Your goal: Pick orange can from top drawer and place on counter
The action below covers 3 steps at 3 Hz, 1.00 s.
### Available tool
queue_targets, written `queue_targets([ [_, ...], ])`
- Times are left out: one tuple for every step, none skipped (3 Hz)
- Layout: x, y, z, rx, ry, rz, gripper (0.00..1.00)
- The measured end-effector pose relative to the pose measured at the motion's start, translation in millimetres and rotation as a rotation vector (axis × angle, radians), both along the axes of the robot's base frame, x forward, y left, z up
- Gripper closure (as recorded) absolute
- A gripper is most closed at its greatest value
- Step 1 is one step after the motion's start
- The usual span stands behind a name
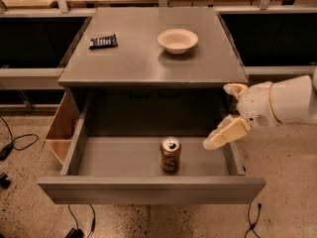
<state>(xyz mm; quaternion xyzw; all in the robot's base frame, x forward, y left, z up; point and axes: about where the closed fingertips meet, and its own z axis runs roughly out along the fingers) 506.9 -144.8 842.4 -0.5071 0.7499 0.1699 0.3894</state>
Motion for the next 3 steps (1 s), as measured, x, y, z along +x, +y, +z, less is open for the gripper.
queue_targets([
  [2,0,5,0.01,-0.027,-0.008,0.0],
  [8,12,-29,0.093,0.001,0.021,0.0],
  [14,27,-69,0.187,0.021,0.056,0.0],
])
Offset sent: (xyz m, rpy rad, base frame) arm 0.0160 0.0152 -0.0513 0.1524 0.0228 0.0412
